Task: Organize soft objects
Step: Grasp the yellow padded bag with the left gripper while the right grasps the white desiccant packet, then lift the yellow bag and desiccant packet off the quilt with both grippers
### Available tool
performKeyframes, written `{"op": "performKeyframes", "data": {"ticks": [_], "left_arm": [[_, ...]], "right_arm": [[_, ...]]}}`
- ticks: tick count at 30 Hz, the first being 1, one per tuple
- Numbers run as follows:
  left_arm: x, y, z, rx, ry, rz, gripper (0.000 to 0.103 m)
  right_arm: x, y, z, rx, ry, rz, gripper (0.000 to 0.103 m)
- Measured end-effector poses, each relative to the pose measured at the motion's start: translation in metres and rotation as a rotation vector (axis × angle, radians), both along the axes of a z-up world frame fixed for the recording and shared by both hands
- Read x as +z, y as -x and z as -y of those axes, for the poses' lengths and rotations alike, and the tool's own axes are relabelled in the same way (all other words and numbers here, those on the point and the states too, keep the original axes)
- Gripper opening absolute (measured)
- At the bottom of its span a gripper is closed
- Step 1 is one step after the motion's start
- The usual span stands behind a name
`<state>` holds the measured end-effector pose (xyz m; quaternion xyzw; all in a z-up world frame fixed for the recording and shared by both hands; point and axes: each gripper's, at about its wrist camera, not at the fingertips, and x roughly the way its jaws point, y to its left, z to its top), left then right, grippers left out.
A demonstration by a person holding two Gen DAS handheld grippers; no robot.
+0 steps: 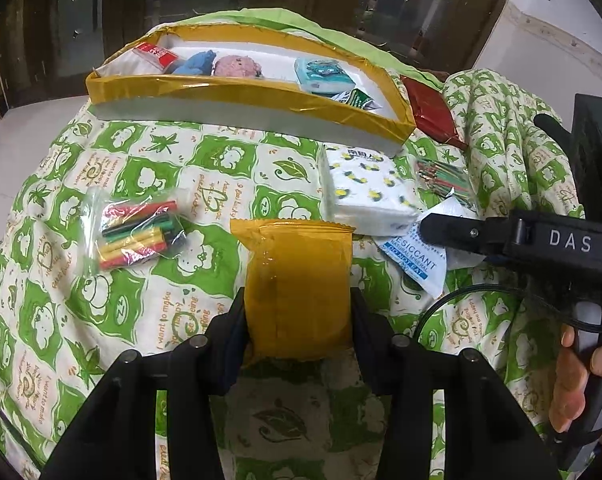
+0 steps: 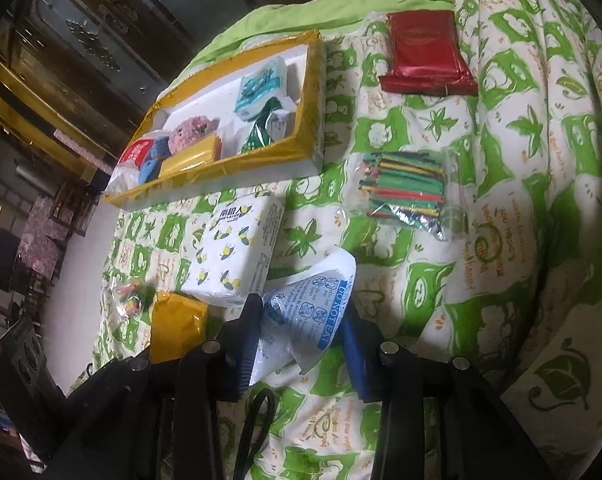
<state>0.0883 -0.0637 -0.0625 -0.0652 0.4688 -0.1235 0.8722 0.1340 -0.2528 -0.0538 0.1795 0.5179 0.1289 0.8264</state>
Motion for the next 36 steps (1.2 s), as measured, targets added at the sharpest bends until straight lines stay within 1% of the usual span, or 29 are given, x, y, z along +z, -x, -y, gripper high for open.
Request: {"op": "performKeyframes", "data": {"ticks": [7, 11, 14, 22, 27, 31, 36], "left_arm": [[0.011, 0.005, -0.007, 0.007, 0.065, 0.026, 0.043], [0.018, 0.007, -0.011, 0.013, 0.103, 0.042, 0.043], [0.022, 0.007, -0.012, 0.015, 0.109, 0.050, 0.043], [0.035, 0.012, -0.013, 0.010, 0.133, 0.086, 0.043], [0.043, 0.016, -0.013, 0.007, 0.132, 0.111, 0.043], [0.044, 0.015, -0.015, 0.014, 0.130, 0.113, 0.043], [0.044, 0.015, -0.018, 0.022, 0.127, 0.111, 0.043]], "right_arm": [[0.009, 0.002, 0.005, -0.014, -0.019, 0.039, 0.040], [0.019, 0.004, 0.010, -0.022, -0.019, 0.078, 0.040], [0.024, 0.005, 0.013, -0.026, -0.029, 0.097, 0.040], [0.029, 0.007, 0.017, -0.035, -0.053, 0.108, 0.040], [0.042, 0.016, 0.010, 0.006, -0.059, 0.157, 0.040], [0.048, 0.023, -0.002, 0.055, -0.050, 0.183, 0.040], [0.051, 0.025, -0.005, 0.062, -0.019, 0.204, 0.040]]}}
